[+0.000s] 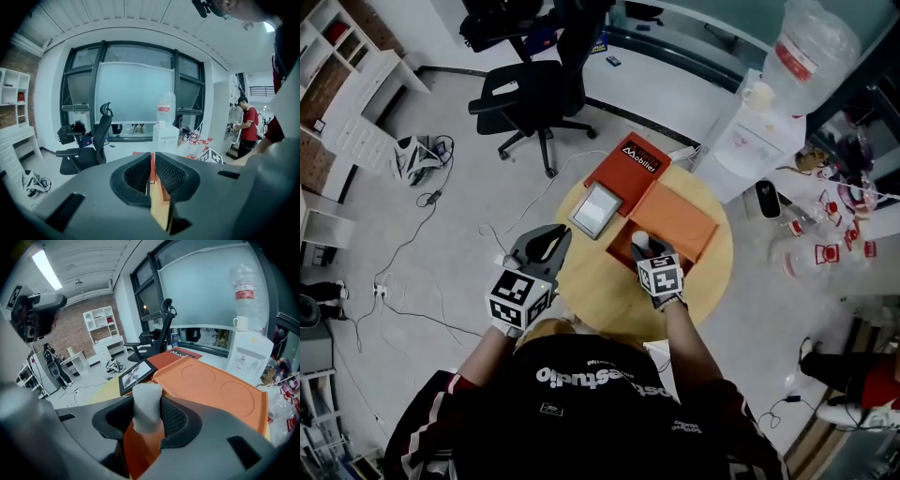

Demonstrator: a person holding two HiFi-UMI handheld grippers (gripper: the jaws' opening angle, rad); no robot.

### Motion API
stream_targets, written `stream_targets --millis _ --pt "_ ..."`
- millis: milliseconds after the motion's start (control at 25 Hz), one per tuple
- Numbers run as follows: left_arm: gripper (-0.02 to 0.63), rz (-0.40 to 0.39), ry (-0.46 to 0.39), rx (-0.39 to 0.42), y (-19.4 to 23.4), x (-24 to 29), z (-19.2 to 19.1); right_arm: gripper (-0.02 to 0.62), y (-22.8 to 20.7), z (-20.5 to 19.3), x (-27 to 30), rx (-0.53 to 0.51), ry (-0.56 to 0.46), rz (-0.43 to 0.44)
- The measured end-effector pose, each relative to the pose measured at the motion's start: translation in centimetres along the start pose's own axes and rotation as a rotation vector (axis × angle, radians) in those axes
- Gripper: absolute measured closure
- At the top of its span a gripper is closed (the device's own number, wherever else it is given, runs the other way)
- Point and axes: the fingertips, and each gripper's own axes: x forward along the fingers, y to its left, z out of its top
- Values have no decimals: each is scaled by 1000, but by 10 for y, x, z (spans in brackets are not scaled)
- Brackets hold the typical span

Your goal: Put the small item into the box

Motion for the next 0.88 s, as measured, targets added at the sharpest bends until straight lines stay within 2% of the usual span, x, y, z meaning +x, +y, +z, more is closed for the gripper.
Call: stream_targets --millis 240,440,680,880 --pt "563 11 -7 -112 1 -6 -9 405 5 -6 16 -28 38 31" --pt "563 59 16 -111 7 -15 -18 405 3 -16 27 -48 77 48" --pt "563 81 24 -120 7 -24 -24 403 -2 -38 42 -67 147 48" --pt "563 90 31 -121 9 -28 -26 402 -2 -37 42 -71 145 31"
